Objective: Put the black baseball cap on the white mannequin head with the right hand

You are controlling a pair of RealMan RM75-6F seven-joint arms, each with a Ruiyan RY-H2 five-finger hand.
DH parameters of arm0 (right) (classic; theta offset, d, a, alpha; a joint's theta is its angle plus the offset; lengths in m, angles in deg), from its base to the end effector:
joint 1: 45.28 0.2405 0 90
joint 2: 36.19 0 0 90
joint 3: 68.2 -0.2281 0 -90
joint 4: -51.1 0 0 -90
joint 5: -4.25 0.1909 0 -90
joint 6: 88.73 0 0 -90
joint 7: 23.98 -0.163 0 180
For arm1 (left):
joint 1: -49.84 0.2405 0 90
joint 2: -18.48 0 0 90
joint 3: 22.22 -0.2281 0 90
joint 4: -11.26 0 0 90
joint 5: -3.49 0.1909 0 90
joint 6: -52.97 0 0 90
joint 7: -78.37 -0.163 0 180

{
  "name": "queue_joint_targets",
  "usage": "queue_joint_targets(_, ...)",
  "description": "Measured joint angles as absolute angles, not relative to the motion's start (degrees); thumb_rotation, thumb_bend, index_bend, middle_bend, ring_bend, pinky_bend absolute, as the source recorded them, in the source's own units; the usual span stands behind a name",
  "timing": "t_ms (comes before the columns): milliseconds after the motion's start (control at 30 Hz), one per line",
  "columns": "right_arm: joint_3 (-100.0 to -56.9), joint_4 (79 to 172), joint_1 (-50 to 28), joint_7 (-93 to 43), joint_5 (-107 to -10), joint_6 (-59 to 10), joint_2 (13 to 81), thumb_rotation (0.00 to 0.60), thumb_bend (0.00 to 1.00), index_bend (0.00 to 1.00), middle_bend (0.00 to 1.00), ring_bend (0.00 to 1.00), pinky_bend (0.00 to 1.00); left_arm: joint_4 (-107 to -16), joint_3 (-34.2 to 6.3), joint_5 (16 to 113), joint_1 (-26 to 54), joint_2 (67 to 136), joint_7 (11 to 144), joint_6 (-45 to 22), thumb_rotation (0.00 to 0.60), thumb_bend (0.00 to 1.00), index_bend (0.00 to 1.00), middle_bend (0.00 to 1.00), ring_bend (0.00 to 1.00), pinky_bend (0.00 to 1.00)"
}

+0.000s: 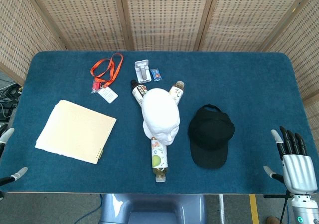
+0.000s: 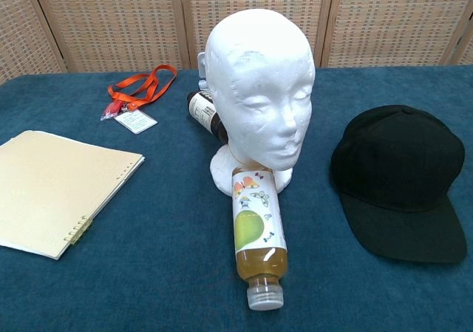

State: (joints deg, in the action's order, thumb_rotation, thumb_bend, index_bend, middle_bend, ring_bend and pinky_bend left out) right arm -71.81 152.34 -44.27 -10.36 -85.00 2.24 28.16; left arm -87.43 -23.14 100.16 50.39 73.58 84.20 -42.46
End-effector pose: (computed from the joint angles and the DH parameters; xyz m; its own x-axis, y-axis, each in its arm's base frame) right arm -0.2468 -0.1787 0.1671 0.4674 0.0845 0.8800 -0.8833 0.0037 0.4688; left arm -0.2506 0.1560 0.2031 0.3384 -0.0630 0.9389 0.9324 -0.1121 -0.3436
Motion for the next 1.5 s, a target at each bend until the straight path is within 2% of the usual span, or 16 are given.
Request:
queue_joint_targets(133, -71.7, 152.3, -44.2, -10.3, -85.0, 2.0, 28.2, 0.600, 0.00, 0.00, 0.00, 0.00, 0.00, -87.4, -23.1, 100.0, 50.4, 73.5, 84.2, -42.4, 0.600, 0.00, 0.00, 0.00, 0.00, 0.00)
queue_joint_targets(167, -71.7, 152.3, -44.2, -10.2, -85.0, 1.9, 28.2, 0.600, 0.00, 0.00, 0.03, 0.03, 0.00, -87.4, -23.1, 100.0, 50.4, 73.5, 84.2, -42.4, 0.600, 0.00, 0.00, 0.00, 0.00, 0.00)
queue_joint_targets(200, -71.6, 152.3, -44.2, -10.2, -85.0, 1.8, 28.3, 0.600, 0.00, 0.00, 0.12, 0.12, 0.05, -87.4, -23.1, 100.0, 50.4, 73.5, 84.2, -42.4, 0.600, 0.00, 0.00, 0.00, 0.00, 0.00)
queue_joint_targets(233, -71.5, 152.3, -44.1, -10.0, -85.2, 1.5, 28.4, 0.600, 0.00, 0.00, 0.22, 0.22, 0.14, -87.4, -23.1, 100.0, 50.3, 73.5, 84.3, -42.4, 0.600, 0.00, 0.00, 0.00, 0.00, 0.00)
queue_joint_targets(267, -71.5, 152.2, -43.9, -9.8, -85.4, 1.3, 28.5, 0.600, 0.00, 0.00, 0.41, 0.41, 0.33, -87.4, -23.0, 99.9, 50.3, 73.5, 84.3, -42.3, 0.600, 0.00, 0.00, 0.00, 0.00, 0.00)
queue_joint_targets(300, -71.4, 152.1, -43.6, -9.5, -85.8, 0.9, 28.7, 0.600, 0.00, 0.00, 0.52, 0.54, 0.51, -87.4, -23.0, 99.8, 50.3, 73.5, 84.2, -42.3, 0.600, 0.00, 0.00, 0.00, 0.00, 0.00)
queue_joint_targets(333, -71.3, 151.8, -43.3, -9.3, -86.4, 0.5, 28.9, 0.600, 0.00, 0.00, 0.65, 0.68, 0.75, -87.4, -22.9, 99.7, 50.3, 73.5, 84.2, -42.2, 0.600, 0.00, 0.00, 0.00, 0.00, 0.00)
queue_joint_targets(367, -71.1, 151.5, -42.9, -9.1, -86.9, -0.1, 29.2, 0.600, 0.00, 0.00, 0.72, 0.78, 0.91, -87.5, -22.9, 99.5, 50.2, 73.5, 84.2, -42.0, 0.600, 0.00, 0.00, 0.00, 0.00, 0.00)
queue_joint_targets(433, -70.6, 151.0, -41.9, -9.0, -87.8, -2.1, 29.6, 0.600, 0.00, 0.00, 0.79, 0.89, 1.00, -87.7, -22.8, 99.3, 50.1, 73.5, 84.1, -41.9, 0.600, 0.00, 0.00, 0.00, 0.00, 0.00)
queue_joint_targets(533, -69.5, 150.5, -40.1, -8.8, -88.5, -6.5, 30.2, 0.600, 0.00, 0.00, 0.84, 0.95, 1.00, -87.9, -22.6, 99.0, 50.0, 73.5, 83.6, -41.7, 0.600, 0.00, 0.00, 0.00, 0.00, 0.00)
queue_joint_targets(667, -68.0, 149.4, -37.7, -5.5, -90.2, -11.8, 32.0, 0.600, 0.00, 0.00, 0.86, 0.96, 1.00, -88.1, -22.6, 98.6, 49.9, 73.8, 82.7, -41.0, 0.600, 0.00, 0.00, 0.00, 0.00, 0.00)
queue_joint_targets(933, -66.6, 144.2, -34.7, 4.6, -93.1, -16.3, 41.5, 0.600, 0.00, 0.01, 0.88, 0.98, 1.00, -88.4, -22.4, 97.7, 49.3, 74.1, 81.4, -39.6, 0.600, 0.00, 0.00, 0.00, 0.00, 0.00)
queue_joint_targets(1033, -66.9, 142.1, -33.8, 7.3, -93.3, -17.3, 44.4, 0.600, 0.00, 0.10, 0.88, 0.98, 1.00, -88.5, -22.3, 97.5, 49.1, 74.1, 81.1, -39.2, 0.600, 0.00, 0.00, 0.00, 0.00, 0.00)
queue_joint_targets(1267, -68.0, 139.8, -32.7, 12.6, -90.4, -20.1, 49.2, 0.600, 0.01, 0.39, 0.88, 0.98, 1.00, -88.6, -22.2, 97.0, 49.0, 74.2, 80.9, -38.9, 0.600, 0.00, 0.00, 0.00, 0.00, 0.00)
queue_joint_targets(1367, -68.6, 139.0, -32.4, 13.7, -88.6, -20.6, 50.9, 0.600, 0.06, 0.42, 0.88, 0.99, 1.00, -88.6, -22.1, 96.8, 48.9, 74.1, 80.8, -38.8, 0.600, 0.00, 0.00, 0.00, 0.00, 0.00)
queue_joint_targets(1500, -69.0, 138.6, -32.3, 14.7, -86.7, -20.9, 52.8, 0.600, 0.14, 0.42, 0.88, 0.99, 1.00, -88.6, -22.1, 96.5, 48.8, 74.1, 80.8, -38.4, 0.600, 0.00, 0.00, 0.00, 0.00, 0.00)
